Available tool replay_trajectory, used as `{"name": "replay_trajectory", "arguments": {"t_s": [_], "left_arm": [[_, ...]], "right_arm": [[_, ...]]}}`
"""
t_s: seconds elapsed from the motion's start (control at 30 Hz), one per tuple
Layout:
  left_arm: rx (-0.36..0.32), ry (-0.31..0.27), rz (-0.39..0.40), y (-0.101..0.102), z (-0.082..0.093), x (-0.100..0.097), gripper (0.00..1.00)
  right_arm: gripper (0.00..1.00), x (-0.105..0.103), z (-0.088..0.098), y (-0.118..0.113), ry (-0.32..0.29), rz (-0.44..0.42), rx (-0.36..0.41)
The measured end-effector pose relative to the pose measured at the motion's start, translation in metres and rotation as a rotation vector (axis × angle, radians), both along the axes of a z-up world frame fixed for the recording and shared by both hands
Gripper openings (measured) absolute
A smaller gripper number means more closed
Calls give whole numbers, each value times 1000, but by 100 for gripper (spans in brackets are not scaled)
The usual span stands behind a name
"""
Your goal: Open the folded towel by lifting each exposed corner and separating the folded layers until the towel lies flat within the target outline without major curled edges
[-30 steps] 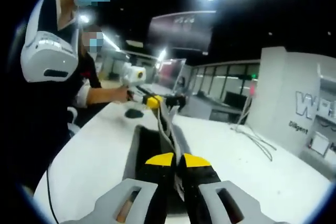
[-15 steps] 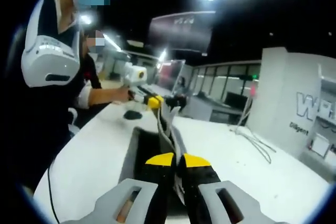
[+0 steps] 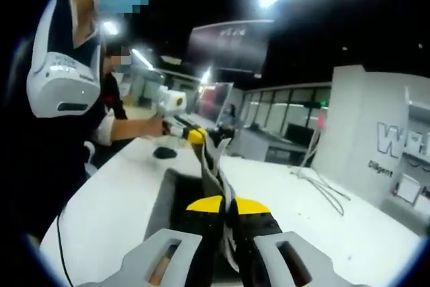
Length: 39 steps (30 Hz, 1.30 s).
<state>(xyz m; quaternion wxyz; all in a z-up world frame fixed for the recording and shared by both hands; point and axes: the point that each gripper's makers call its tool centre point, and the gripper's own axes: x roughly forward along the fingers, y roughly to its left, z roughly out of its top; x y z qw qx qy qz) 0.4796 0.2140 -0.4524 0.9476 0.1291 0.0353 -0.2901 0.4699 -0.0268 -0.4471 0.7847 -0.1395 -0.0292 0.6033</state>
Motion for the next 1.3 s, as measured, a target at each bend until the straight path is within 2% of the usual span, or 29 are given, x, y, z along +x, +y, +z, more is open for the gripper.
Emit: {"name": "replay_trajectory", "arguments": {"t_s": [0.1,0.37,0.8,1.0,1.07,1.13,1.2,1.3], "left_arm": [[14,-11,9,1,2,4,3],[-8,-27,11,1,9,13,4],[-48,-46,24,-1,14,18,4],[-48,-50,19,0,16,21,4],[-51,-46,11,2,17,21,4],[-68,-16,-1,3,14,22,4],[-52,-4,-10,2,11,22,4],[-53,-11,-26,4,16,22,4]], "right_arm": [[1,3,2,0,-2,-4,8],[1,11,5,-1,-3,-23,19],[1,20,9,-2,-18,-52,22],[1,23,15,-1,-24,-40,6],[1,24,16,0,-11,-30,2],[1,25,14,2,-3,-24,-16],[1,27,16,2,-18,-28,-24],[1,28,21,3,-14,-12,-24]]}}
